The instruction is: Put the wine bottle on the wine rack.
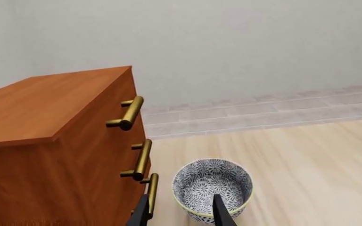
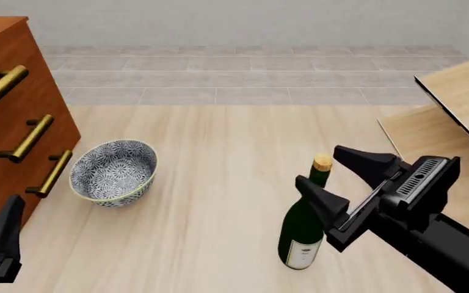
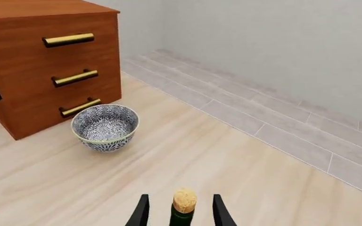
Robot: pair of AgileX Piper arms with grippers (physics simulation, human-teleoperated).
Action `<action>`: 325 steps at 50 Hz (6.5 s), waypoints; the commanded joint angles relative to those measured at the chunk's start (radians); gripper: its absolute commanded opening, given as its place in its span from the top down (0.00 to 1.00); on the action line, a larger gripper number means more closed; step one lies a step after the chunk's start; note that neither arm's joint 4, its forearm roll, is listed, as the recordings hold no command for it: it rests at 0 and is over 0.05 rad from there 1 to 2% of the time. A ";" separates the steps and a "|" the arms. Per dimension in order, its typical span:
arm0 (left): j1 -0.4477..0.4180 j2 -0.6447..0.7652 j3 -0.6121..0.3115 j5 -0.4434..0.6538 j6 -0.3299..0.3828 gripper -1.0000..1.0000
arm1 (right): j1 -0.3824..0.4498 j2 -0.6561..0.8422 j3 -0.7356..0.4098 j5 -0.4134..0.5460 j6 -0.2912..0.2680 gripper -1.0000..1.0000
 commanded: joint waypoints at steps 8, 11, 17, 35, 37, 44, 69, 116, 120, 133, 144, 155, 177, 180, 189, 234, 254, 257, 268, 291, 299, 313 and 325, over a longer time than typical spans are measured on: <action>0.005 0.000 0.002 0.000 -0.003 0.00 | 0.007 0.127 -0.008 -0.096 0.003 0.00; 0.006 0.000 -0.003 0.002 -0.004 0.00 | 0.007 0.122 -0.006 -0.092 0.004 0.00; 0.007 0.000 -0.002 0.000 -0.003 0.00 | 0.005 0.108 -0.004 -0.081 0.002 1.00; 0.011 0.000 -0.002 -0.001 -0.003 0.00 | -0.006 0.098 -0.001 -0.072 0.010 1.00; 0.009 0.000 -0.003 0.000 -0.002 0.00 | -0.006 0.099 0.000 -0.074 0.010 1.00; 0.004 0.000 -0.003 0.001 -0.003 0.00 | -0.008 0.060 -0.024 -0.024 0.010 1.00; -0.019 0.000 -0.017 0.008 -0.005 0.00 | -0.068 -0.176 -0.256 0.341 0.083 1.00; -0.092 0.000 -0.018 0.013 -0.025 0.00 | -0.570 -0.219 -0.652 0.786 0.483 1.00; -0.094 0.000 -0.013 0.009 -0.026 0.00 | -0.596 -0.215 -0.697 0.824 0.486 1.00; -0.100 0.000 -0.005 0.003 -0.029 0.00 | -0.704 -0.211 -0.795 0.933 0.505 1.00; -0.098 0.000 -0.005 0.000 -0.032 0.00 | -0.802 -0.213 -0.806 0.967 0.524 1.00; -0.104 0.000 -0.008 0.002 -0.030 0.00 | -0.887 -0.203 -0.817 0.984 0.531 1.00; -0.106 0.000 0.007 -0.007 -0.035 0.00 | -1.039 -0.121 -0.951 1.036 0.519 1.00; -0.107 0.000 0.008 -0.006 -0.035 0.00 | -1.066 -0.107 -0.970 1.040 0.517 1.00; -0.110 0.000 0.018 -0.014 -0.036 0.00 | -1.130 -0.073 -1.014 1.049 0.501 1.00; -0.091 0.000 0.026 -0.013 -0.048 0.00 | -1.262 0.047 -0.971 0.982 0.448 1.00; -0.090 0.000 0.027 -0.012 -0.047 0.00 | -1.274 0.061 -0.895 0.925 0.466 1.00; -0.091 0.000 0.027 -0.011 -0.047 0.00 | -1.275 0.063 -0.886 0.919 0.467 1.00; -0.088 0.000 0.028 -0.010 -0.048 0.00 | -1.290 0.080 -0.855 0.888 0.472 1.00; -0.083 0.000 0.028 -0.010 -0.051 0.00 | -1.353 0.145 -0.825 0.826 0.461 1.00; -0.081 0.000 0.028 -0.009 -0.052 0.00 | -1.386 0.193 -0.832 0.800 0.446 1.00; -0.078 0.000 0.028 -0.007 -0.053 0.00 | -1.434 0.262 -0.835 0.757 0.425 1.00; -0.075 0.000 0.028 -0.006 -0.051 0.00 | -1.457 0.312 -0.825 0.717 0.417 1.00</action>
